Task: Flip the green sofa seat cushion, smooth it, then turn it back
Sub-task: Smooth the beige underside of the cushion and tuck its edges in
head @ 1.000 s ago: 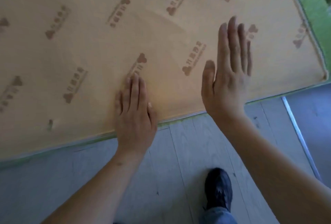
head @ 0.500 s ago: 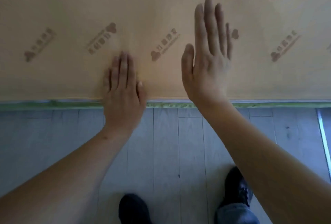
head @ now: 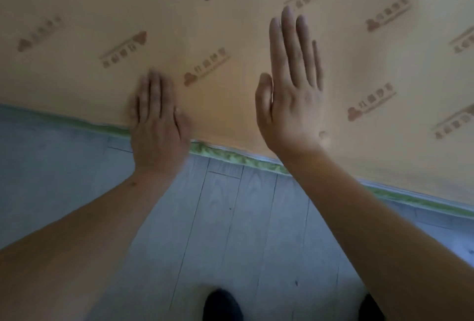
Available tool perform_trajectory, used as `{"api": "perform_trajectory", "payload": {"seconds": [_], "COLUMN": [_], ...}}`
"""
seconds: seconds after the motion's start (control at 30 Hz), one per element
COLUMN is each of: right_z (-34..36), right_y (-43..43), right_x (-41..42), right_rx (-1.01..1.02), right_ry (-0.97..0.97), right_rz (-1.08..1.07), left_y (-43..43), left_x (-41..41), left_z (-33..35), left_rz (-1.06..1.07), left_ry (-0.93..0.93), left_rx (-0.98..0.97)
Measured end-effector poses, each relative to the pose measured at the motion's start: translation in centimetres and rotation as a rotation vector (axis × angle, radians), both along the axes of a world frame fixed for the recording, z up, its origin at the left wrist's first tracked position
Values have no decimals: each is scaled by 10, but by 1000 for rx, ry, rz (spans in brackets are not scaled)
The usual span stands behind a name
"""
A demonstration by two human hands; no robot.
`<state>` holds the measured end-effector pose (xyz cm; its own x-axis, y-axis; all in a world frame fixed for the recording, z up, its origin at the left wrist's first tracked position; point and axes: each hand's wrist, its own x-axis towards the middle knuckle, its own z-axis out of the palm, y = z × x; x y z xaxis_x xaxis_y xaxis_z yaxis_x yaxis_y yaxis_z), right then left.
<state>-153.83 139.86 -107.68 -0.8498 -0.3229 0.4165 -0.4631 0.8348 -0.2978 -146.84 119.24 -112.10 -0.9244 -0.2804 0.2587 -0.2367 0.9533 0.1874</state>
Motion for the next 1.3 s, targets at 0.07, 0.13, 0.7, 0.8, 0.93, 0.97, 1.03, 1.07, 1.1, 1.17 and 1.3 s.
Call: {"api": "perform_trajectory", "payload": {"seconds": [0.07, 0.13, 0.7, 0.8, 0.93, 0.97, 1.03, 1.07, 1.1, 1.17, 1.3], "right_z": [0, -1, 4, -4, -2, 2, -2, -5, -3, 6, -6], "right_y": [-33, -54, -326, -374, -443, -457, -481, -493, -505, -533, -562], "right_x": [1, 0, 14, 11, 9, 7, 2, 2, 3, 4, -6], "right_rx": [68, 61, 223, 271, 192, 181, 295, 319, 297, 210, 469], "right_ry": [-28, -61, -81, -64, -78, -71, -91, -118, -147, -143, -56], "right_rz": [74, 79, 538, 665, 800, 799, 821, 838, 848, 892, 1026], "left_y": [-26, -45, -276, -306, -361, -375, -393, -404, -413, -429, -440], "left_x": [0, 0, 26, 20, 21, 22, 18, 18, 21, 33, 42], "left_z": [2, 3, 18, 22, 21, 20, 28, 29, 31, 28, 30], "left_rz": [-10, 69, 481, 542, 611, 632, 698, 702, 692, 685, 802], "left_ry": [-19, -20, -208, -224, -226, -198, -121, -114, -116, -114, -147], "left_rx": [34, 39, 191, 224, 298, 348, 519, 562, 596, 692, 858]}}
